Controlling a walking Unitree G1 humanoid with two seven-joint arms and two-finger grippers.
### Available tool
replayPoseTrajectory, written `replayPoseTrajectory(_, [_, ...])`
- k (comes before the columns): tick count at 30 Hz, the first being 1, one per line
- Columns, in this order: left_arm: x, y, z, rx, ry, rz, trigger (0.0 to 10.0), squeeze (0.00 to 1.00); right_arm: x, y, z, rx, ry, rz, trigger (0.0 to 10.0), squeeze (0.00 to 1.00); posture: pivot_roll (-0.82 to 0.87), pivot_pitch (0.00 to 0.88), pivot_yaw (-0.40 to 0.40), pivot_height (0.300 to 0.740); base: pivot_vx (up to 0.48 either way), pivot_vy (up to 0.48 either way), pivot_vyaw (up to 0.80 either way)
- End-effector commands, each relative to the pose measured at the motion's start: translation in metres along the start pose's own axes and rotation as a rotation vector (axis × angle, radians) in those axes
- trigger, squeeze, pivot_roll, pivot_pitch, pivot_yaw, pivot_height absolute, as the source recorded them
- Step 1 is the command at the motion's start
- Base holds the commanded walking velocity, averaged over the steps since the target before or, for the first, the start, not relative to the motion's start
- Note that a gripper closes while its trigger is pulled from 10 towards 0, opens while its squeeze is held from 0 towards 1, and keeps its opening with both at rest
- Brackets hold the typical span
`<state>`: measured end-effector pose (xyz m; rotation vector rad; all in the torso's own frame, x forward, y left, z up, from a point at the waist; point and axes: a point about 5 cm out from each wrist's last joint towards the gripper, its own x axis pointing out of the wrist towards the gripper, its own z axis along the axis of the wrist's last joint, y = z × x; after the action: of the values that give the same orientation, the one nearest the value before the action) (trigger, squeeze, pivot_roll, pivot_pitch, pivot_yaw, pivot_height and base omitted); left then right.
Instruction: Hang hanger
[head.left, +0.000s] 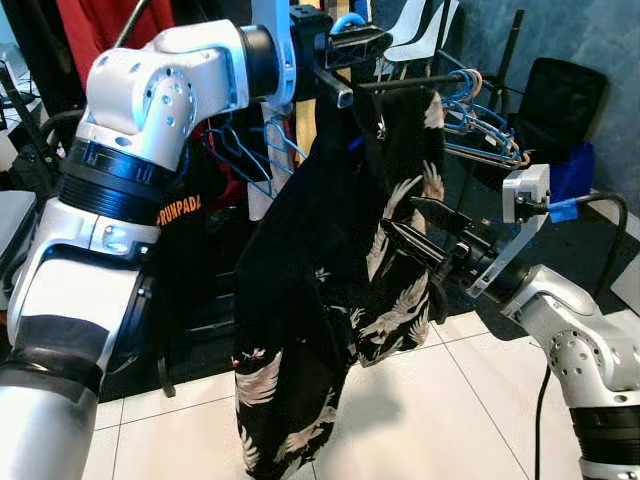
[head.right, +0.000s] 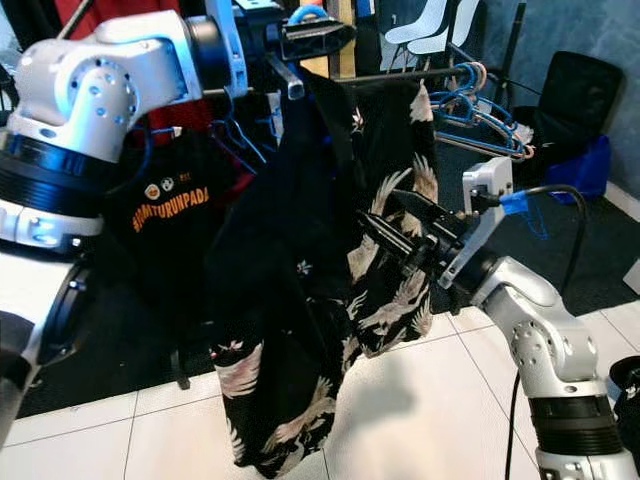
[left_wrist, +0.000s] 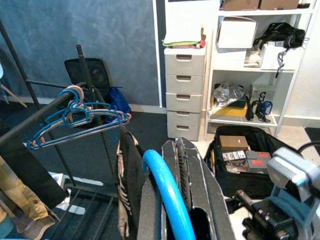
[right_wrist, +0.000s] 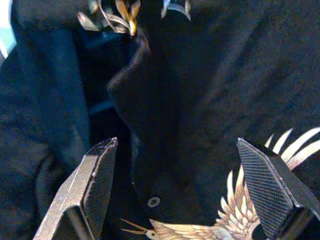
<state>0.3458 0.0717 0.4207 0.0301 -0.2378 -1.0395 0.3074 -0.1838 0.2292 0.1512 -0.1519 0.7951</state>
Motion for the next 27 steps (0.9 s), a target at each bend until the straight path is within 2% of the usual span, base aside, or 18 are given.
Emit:
replayPoseTrajectory(1, [0.001, -0.003, 0.011, 0.012, -0.022, -0.012, 10.0, 0.0, 0.005, 0.001, -0.002, -0.005, 0.005, -0.002, 10.0, 0.0, -0.06, 0.0, 0.047, 0.74, 0.0, 0.0, 0.0])
replayPoseTrajectory(8, [0.005, -0.01, 0.016, 0.003, -0.031, -0.041, 10.0, 0.0, 0.012, -0.003, -0.007, -0.047, 0.049, -0.055, 10.0, 0.0, -0.05, 0.0, 0.045, 0.74, 0.0, 0.0, 0.0])
replayPoseTrajectory(11, [0.008, -0.017, 0.021, -0.006, -0.051, -0.065, 10.0, 0.0, 0.02, 0.001, -0.01, -0.061, 0.071, -0.059, 10.0, 0.0, -0.06, 0.005, 0.045, 0.74, 0.0, 0.0, 0.0])
replayPoseTrajectory(23, [0.012, -0.023, 0.02, -0.046, -0.057, -0.088, 10.0, 0.0, 0.028, -0.002, -0.02, -0.08, 0.127, -0.133, 9.9, 0.0, -0.06, 0.004, 0.047, 0.74, 0.0, 0.0, 0.0])
replayPoseTrajectory(24, [0.01, -0.025, 0.02, -0.052, -0.06, -0.096, 10.0, 0.0, 0.03, -0.003, -0.022, -0.082, 0.133, -0.146, 7.4, 0.0, -0.06, 0.001, 0.044, 0.74, 0.0, 0.0, 0.0])
replayPoseTrajectory(26, [0.008, -0.026, 0.021, -0.057, -0.064, -0.101, 10.0, 0.0, 0.03, -0.004, -0.022, -0.087, 0.138, -0.16, 7.4, 0.0, -0.06, 0.0, 0.046, 0.74, 0.0, 0.0, 0.0])
replayPoseTrajectory(27, [0.005, -0.029, 0.023, -0.07, -0.073, -0.116, 10.0, 0.0, 0.031, -0.007, -0.022, -0.091, 0.131, -0.187, 0.6, 0.0, -0.06, 0.001, 0.045, 0.74, 0.0, 0.0, 0.0])
